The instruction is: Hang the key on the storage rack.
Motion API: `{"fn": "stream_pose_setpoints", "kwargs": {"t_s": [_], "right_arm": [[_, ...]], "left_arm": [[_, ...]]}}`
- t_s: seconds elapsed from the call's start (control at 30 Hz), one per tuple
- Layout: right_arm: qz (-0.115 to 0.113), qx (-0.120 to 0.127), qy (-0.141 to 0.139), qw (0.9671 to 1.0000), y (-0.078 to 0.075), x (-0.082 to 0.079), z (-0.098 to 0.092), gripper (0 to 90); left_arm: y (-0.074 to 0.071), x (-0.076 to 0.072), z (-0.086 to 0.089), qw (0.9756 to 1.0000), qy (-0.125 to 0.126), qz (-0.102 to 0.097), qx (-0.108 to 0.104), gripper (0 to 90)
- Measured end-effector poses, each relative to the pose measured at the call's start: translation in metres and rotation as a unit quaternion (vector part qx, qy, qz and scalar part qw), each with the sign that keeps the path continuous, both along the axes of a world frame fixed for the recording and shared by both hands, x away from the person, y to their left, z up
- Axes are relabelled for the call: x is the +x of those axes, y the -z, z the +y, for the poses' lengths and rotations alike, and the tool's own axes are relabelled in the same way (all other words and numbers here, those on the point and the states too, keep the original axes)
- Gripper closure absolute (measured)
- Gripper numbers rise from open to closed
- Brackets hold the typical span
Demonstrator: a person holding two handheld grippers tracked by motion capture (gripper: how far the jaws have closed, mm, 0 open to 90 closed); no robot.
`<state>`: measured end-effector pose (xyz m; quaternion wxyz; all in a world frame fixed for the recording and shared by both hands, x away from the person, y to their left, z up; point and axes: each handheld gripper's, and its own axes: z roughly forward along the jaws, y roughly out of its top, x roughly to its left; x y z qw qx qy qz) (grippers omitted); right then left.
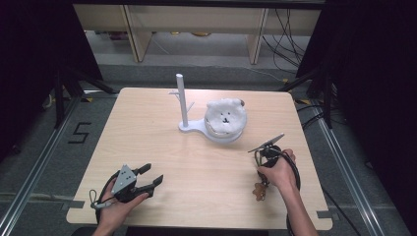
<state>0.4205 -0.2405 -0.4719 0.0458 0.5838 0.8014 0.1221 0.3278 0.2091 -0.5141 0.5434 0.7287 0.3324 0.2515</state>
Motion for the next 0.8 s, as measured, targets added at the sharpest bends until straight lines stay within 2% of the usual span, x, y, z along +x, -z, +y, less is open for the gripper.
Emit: {"fn": "stream_pose_setpoints", "kwargs": {"t_s": [0.03,0.1,0.13,0.17,0.23,0.3,0.33,0.37,0.4,0.43,0.47,0.5,0.53,0.57,0.6,0.63,0.67,0.7,0.73,0.77,0.8], "right_arm": [[-0.011,-0.003,-0.006,0.9999,0.000,-0.001,-0.002,69.8],[-0.033,0.014,-0.002,0.9994,-0.004,-0.007,-0.005,69.7],[-0.033,0.014,-0.002,0.9994,-0.004,-0.007,-0.005,69.7],[-0.053,0.027,0.000,0.9982,-0.007,-0.012,-0.006,69.7],[-0.062,0.030,0.000,0.9976,-0.007,-0.013,-0.008,69.7],[-0.076,0.043,0.003,0.9961,-0.010,-0.018,-0.009,69.7],[-0.085,0.051,-0.005,0.9951,-0.011,-0.020,-0.010,69.7],[-0.091,0.060,0.001,0.9940,-0.013,-0.022,-0.009,69.7],[-0.112,0.064,-0.021,0.9915,-0.014,-0.023,-0.012,69.7],[-0.132,0.102,-0.029,0.9856,-0.014,-0.025,-0.014,69.6],[-0.132,0.102,-0.029,0.9856,-0.014,-0.025,-0.014,69.6],[-0.145,0.109,-0.036,0.9827,-0.015,-0.027,-0.015,69.6],[-0.144,0.104,-0.034,0.9836,-0.018,-0.030,-0.015,69.6],[-0.161,0.114,-0.036,0.9797,-0.018,-0.033,-0.014,69.6],[-0.161,0.114,-0.036,0.9797,-0.018,-0.033,-0.014,69.6],[-0.185,0.117,-0.026,0.9754,-0.018,-0.038,-0.012,69.6],[-0.185,0.117,-0.026,0.9754,-0.018,-0.038,-0.012,69.6],[-0.200,0.132,-0.025,0.9707,-0.019,-0.042,-0.011,69.6],[-0.200,0.132,-0.025,0.9707,-0.019,-0.042,-0.011,69.6],[-0.206,0.142,-0.025,0.9679,-0.019,-0.043,-0.010,69.6],[-0.220,0.145,-0.040,0.9636,-0.019,-0.043,-0.012,69.6]], "left_arm": [[0.000,0.000,0.000,1.0000,0.000,0.001,0.000,35.6],[0.000,0.000,0.001,1.0000,-0.001,0.002,-0.001,35.6],[0.000,0.000,0.001,1.0000,-0.002,0.002,0.000,35.6],[0.000,0.000,0.001,1.0000,-0.002,0.000,0.000,35.6],[0.000,0.001,0.002,1.0000,-0.002,0.000,0.002,35.7],[0.000,0.000,0.001,1.0000,-0.002,0.000,0.002,35.6],[0.000,0.000,0.001,1.0000,-0.002,0.000,0.002,35.7],[0.000,0.000,0.001,1.0000,-0.002,0.000,0.001,35.6],[0.000,0.000,0.001,1.0000,-0.002,0.000,0.000,35.6],[0.000,0.000,0.001,1.0000,-0.002,0.001,0.000,35.6],[0.000,0.000,0.002,1.0000,-0.002,0.000,0.002,35.6],[0.000,0.000,0.001,1.0000,-0.002,0.002,-0.002,35.6],[0.000,0.000,0.002,1.0000,-0.002,0.000,0.002,35.6],[0.000,0.000,0.001,0.9999,-0.002,0.003,-0.010,35.6],[0.000,0.000,0.001,0.9999,-0.002,0.003,-0.010,35.6],[0.000,0.000,0.001,1.0000,-0.002,0.003,-0.009,35.6],[0.000,0.000,0.001,1.0000,-0.002,0.003,-0.009,35.6],[0.000,0.000,0.001,0.9999,-0.003,0.003,-0.010,35.5],[-0.001,0.000,0.003,1.0000,-0.003,-0.001,0.001,35.5],[-0.001,0.000,0.003,1.0000,-0.004,-0.003,0.000,35.5],[-0.001,0.001,0.003,1.0000,-0.004,-0.004,0.000,35.5]]}}
